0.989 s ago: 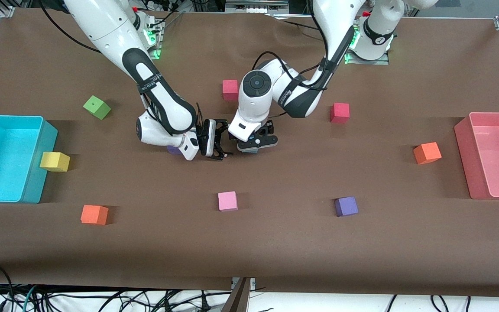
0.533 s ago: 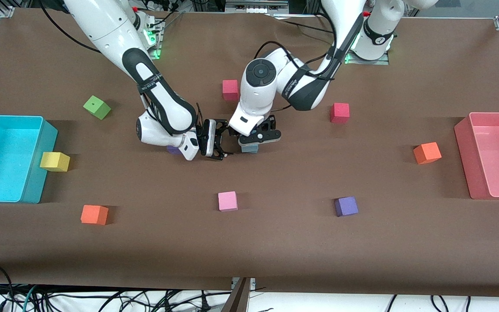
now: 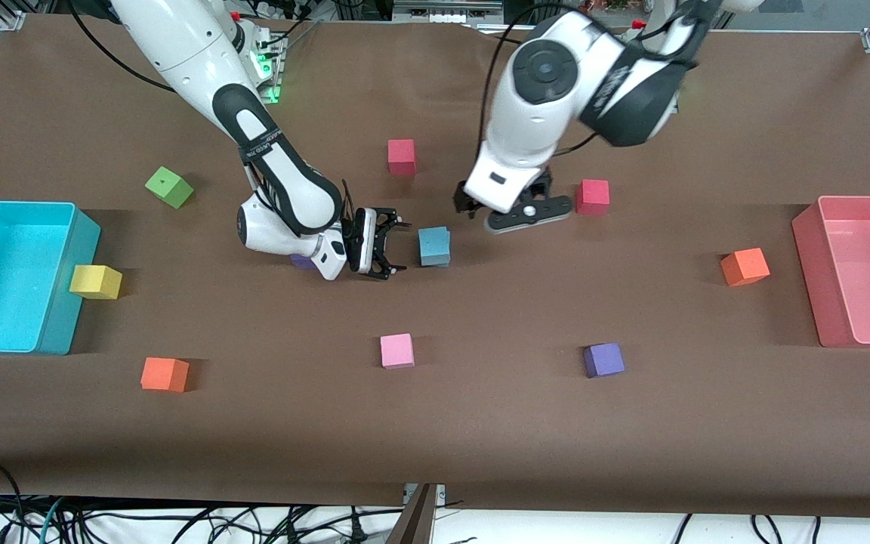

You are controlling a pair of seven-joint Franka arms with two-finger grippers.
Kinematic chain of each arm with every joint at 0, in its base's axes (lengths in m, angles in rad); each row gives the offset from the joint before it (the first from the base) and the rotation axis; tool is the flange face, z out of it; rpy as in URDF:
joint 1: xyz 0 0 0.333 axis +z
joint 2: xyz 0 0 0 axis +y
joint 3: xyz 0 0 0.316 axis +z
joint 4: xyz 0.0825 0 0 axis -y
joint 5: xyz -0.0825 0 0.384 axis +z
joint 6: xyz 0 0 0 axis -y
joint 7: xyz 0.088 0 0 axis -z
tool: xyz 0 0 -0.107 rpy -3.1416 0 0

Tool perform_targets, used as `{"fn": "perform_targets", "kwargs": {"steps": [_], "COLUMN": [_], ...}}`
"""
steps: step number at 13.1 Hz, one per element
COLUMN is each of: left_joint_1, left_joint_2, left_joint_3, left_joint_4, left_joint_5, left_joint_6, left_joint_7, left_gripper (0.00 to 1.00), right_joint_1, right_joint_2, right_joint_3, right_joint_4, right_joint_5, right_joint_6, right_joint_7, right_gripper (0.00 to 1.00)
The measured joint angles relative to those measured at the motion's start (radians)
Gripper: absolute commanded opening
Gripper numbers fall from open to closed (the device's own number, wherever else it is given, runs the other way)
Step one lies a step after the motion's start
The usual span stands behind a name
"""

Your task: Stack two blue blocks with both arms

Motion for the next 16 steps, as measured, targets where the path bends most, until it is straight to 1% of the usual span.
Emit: {"fn": "perform_targets", "kwargs": {"steps": [4,6,7,10,11,13,14,15,16], "left_joint_1": [0.150,0.231,0.264,0.329,0.353,0.377,0.378,0.378,0.378], "left_joint_2": [-0.170,-0.232,-0.255,-0.317,-0.338,-0.379,-0.392,-0.398,-0.400], "left_joint_3": [0.003,0.010,0.025,0.112,0.127,0.135,0.135,0.133,0.132], "left_joint_4": [-0.004,-0.010,-0.020,-0.089,-0.118,-0.170,-0.183,-0.188,-0.188], "left_joint_5": [0.000,0.001,0.001,0.003,0.016,0.068,0.078,0.080,0.081], "left_joint_6": [-0.202,-0.279,-0.296,-0.303,-0.303,-0.298,-0.297,-0.296,-0.296], "left_joint_7": [0.229,0.376,0.448,0.657,0.710,0.767,0.770,0.770,0.770], "left_gripper": [1.00,1.00,1.00,1.00,1.00,1.00,1.00,1.00,1.00], "right_joint_1": [-0.001,-0.001,-0.001,-0.002,-0.002,-0.003,-0.004,-0.005,-0.006], "right_joint_2": [0.000,0.000,0.000,-0.001,-0.003,-0.013,-0.026,-0.042,-0.063], "right_joint_3": [0.000,0.000,0.000,0.000,0.000,-0.004,-0.009,-0.018,-0.035], "right_joint_4": [0.000,0.001,0.001,0.004,0.004,0.006,0.008,0.010,0.015], "right_joint_5": [0.000,0.000,0.000,0.001,0.001,-0.006,-0.032,-0.092,-0.178], "right_joint_6": [0.000,-0.001,0.000,-0.001,-0.001,-0.018,-0.035,-0.061,-0.106], "right_joint_7": [0.000,0.000,0.002,0.016,0.019,0.056,0.100,0.166,0.249], "right_gripper": [1.00,1.00,1.00,1.00,1.00,1.00,1.00,1.00,1.00]}}
